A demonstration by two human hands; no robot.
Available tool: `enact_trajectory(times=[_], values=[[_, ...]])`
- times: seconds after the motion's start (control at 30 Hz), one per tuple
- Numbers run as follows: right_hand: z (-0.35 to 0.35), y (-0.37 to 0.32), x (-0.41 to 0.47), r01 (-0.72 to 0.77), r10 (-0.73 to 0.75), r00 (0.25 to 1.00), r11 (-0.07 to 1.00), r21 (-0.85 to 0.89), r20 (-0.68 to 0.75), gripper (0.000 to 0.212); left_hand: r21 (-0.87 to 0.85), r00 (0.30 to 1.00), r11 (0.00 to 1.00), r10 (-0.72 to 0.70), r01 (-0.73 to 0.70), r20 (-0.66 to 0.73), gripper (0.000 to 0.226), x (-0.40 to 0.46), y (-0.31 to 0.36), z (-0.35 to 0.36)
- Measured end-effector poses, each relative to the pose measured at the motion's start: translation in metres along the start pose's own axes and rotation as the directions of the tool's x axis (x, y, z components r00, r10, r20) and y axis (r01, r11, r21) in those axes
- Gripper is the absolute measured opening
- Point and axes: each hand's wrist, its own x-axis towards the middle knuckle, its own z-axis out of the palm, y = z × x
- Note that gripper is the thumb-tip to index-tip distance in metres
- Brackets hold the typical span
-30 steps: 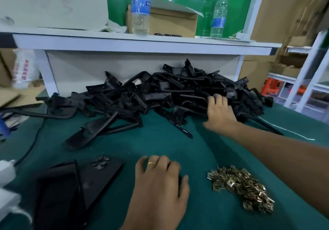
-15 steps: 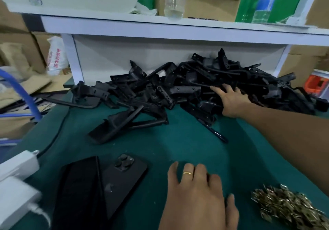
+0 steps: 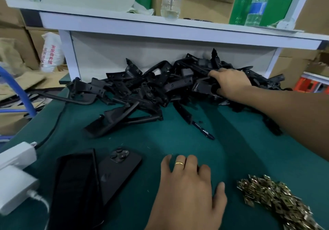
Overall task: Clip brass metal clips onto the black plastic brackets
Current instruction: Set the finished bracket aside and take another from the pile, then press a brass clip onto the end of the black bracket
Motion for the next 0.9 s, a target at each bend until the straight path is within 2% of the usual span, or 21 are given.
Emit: enact_trajectory(times=[0.33, 0.43, 0.63, 0.7, 0.8, 0.9], values=[[-0.047, 0.006, -0.068, 0.109, -0.105, 0.994, 0.98, 0.165, -0.033, 0.047, -0.093, 0.997, 0.996, 0.001, 0.007, 0.078, 0.065, -0.004, -0.002, -0.007], [-0.061, -0.015, -0.102, 0.108, -0.106, 0.994, 0.969, 0.221, -0.02, 0.053, -0.103, 0.996, 0.995, 0.017, -0.008, 0.088, 0.066, -0.006, -0.003, -0.009], [-0.079, -0.092, -0.164, 0.156, -0.14, 0.984, 0.976, 0.152, -0.113, 0.072, -0.094, 0.991, 0.995, 0.045, -0.033, 0.126, 0.063, -0.006, -0.003, -0.02], [-0.08, -0.114, -0.177, 0.157, -0.135, 0.984, 0.967, 0.199, -0.12, 0.073, -0.138, 0.994, 0.987, 0.093, -0.085, 0.053, 0.049, -0.009, -0.002, -0.029], [-0.073, -0.134, -0.187, 0.121, -0.086, 0.99, 0.927, 0.354, -0.113, 0.071, -0.244, 0.964, 0.936, 0.223, -0.253, -0.145, 0.031, -0.02, 0.008, -0.037], [-0.066, -0.144, -0.197, 0.074, -0.096, 0.995, 0.775, 0.627, 0.002, 0.081, -0.253, 0.892, 0.875, 0.332, -0.413, -0.307, 0.03, -0.03, 0.025, -0.039]])
